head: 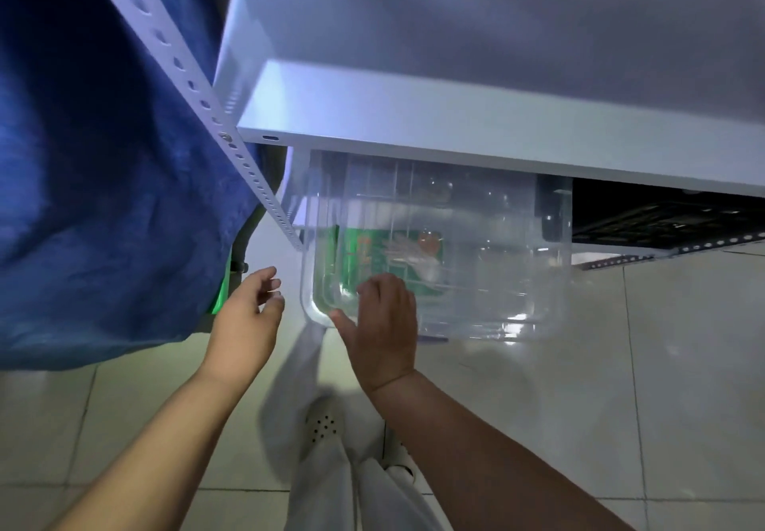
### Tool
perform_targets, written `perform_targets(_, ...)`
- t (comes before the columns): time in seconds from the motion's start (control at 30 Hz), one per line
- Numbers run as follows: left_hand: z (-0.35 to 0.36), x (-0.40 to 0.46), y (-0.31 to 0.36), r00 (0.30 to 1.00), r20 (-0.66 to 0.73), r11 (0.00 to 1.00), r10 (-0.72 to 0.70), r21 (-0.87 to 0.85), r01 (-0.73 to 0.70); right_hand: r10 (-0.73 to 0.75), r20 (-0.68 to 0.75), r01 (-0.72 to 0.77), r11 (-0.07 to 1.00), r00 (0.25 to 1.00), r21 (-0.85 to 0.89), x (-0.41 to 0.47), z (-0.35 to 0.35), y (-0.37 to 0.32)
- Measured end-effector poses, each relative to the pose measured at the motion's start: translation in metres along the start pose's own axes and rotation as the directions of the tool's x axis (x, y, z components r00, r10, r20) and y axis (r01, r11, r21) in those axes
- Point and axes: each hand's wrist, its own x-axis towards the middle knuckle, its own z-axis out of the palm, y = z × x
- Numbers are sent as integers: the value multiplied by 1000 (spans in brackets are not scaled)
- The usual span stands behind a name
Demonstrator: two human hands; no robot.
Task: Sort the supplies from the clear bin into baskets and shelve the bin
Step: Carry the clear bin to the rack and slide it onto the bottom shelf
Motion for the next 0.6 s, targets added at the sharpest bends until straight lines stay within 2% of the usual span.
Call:
perform_targets(0.17, -9, 0, -9, 1000, 31, 1000, -6, 27, 5, -55, 38, 56, 997, 998, -44, 1, 21, -30)
perform_targets(0.33, -16, 1, -13, 998, 60, 1000, 12, 21, -14, -18, 63, 22, 997, 998, -69, -7, 32, -38)
perform_targets(0.5, -14, -1, -11, 995, 99, 998, 11, 66, -18, -44, 99, 26, 984, 994, 174, -11, 30, -23)
perform_targets(0.6, -6, -1, -5, 992, 123, 995, 2, 103, -15, 7, 74, -23, 978, 997, 209, -16, 17, -5)
